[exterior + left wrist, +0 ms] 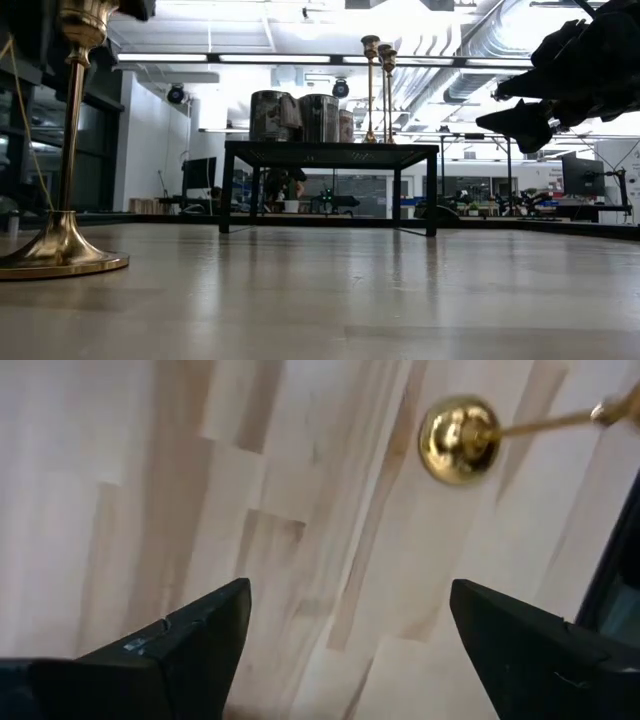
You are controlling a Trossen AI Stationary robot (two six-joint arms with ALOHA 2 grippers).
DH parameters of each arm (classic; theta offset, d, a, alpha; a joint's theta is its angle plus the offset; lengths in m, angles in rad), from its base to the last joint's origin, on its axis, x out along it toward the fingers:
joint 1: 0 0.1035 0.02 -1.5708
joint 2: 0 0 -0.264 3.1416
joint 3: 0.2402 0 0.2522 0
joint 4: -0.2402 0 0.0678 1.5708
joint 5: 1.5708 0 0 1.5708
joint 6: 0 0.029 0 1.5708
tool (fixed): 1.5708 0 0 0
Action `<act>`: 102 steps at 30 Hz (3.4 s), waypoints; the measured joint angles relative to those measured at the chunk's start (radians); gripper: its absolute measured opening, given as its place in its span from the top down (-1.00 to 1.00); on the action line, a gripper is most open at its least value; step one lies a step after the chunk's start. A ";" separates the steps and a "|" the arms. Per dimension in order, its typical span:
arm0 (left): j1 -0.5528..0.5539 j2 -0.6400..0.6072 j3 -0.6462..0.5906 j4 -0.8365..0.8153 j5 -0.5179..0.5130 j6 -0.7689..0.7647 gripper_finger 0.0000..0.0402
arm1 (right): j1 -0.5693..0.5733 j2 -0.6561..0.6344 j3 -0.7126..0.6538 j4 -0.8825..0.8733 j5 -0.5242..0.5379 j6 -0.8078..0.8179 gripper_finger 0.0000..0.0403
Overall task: Pick & Place candle stick holders
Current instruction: Align the golden candle holder with the golden candle holder on the shelf
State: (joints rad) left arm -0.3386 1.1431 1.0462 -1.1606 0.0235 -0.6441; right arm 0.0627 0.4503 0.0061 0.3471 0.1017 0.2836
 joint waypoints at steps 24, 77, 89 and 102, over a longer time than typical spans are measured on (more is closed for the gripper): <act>-0.133 0.004 -0.181 0.246 -0.040 -0.015 -0.67 | 0.000 0.000 0.000 0.000 0.000 0.000 -0.57; -0.337 0.040 -0.376 0.969 -0.340 0.030 -0.67 | 0.000 0.000 0.000 0.000 0.000 0.001 -0.57; -0.336 0.103 -0.376 1.106 -0.376 0.088 -0.67 | 0.000 0.000 0.000 0.000 0.000 0.007 -0.57; -0.336 0.103 -0.376 1.109 -0.399 0.090 -0.21 | 0.000 0.000 0.000 0.000 0.000 0.007 -0.57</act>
State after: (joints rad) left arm -0.6746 1.2465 0.6701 -0.0513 -0.3751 -0.5541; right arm 0.0628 0.4505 0.0060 0.3470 0.1017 0.2909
